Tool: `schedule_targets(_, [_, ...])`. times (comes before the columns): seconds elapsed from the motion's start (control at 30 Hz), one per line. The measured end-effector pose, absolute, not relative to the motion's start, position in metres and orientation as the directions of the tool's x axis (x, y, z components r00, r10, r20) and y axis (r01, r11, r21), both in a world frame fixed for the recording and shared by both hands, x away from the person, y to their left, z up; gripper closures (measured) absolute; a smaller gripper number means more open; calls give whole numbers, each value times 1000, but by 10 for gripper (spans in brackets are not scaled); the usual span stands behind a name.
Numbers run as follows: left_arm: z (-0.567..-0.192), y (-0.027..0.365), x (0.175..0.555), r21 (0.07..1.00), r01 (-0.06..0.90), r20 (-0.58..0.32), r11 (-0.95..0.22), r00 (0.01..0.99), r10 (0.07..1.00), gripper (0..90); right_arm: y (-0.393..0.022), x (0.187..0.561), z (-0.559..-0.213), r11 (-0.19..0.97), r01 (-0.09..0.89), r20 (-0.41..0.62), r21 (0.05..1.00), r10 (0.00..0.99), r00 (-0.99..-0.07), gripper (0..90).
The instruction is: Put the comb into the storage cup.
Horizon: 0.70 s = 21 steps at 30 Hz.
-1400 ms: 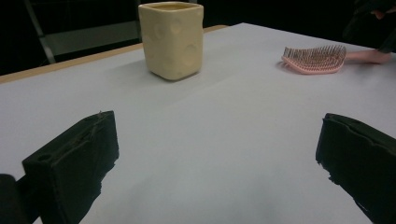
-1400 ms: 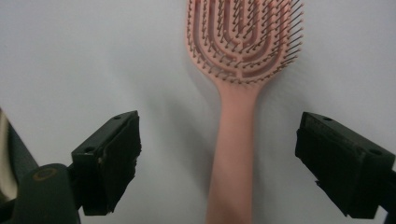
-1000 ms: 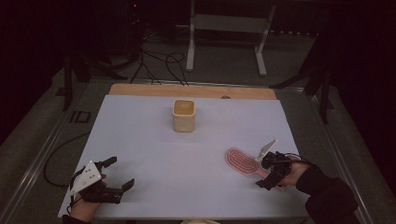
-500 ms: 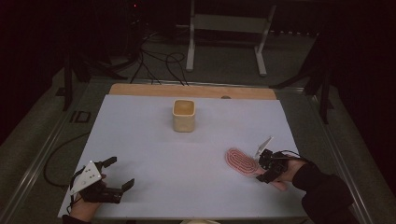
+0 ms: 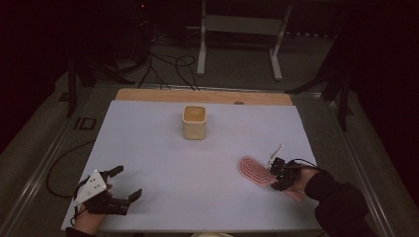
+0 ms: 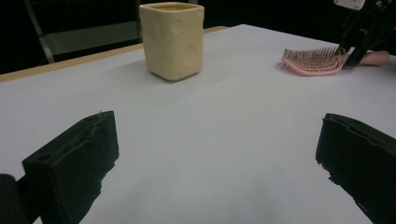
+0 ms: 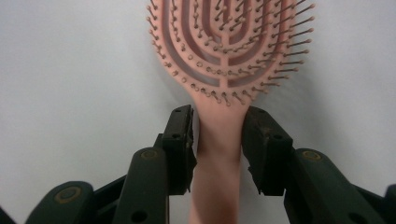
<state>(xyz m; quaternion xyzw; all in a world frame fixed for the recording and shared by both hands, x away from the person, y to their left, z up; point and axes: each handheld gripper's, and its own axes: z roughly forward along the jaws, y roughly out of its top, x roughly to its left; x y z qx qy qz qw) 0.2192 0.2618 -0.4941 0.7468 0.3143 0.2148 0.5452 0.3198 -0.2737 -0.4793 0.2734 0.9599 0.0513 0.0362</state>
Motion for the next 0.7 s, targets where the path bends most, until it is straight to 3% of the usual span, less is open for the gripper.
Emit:
schedule_targets(0.1, [-494,262,219,949,237,-24,-207,710,704,1,-272,321,-482,843,527,-45,111,534,-845,675])
schedule_targets(0.47, [-495,262,220,949,240,-29,-203,710,704,1,-268,321,-486,857,509,-72,80,515,-854,683])
schedule_targets(0.7, [-495,262,219,950,240,-29,-202,710,703,1,-268,318,-487,830,550,-76,89,556,-828,699])
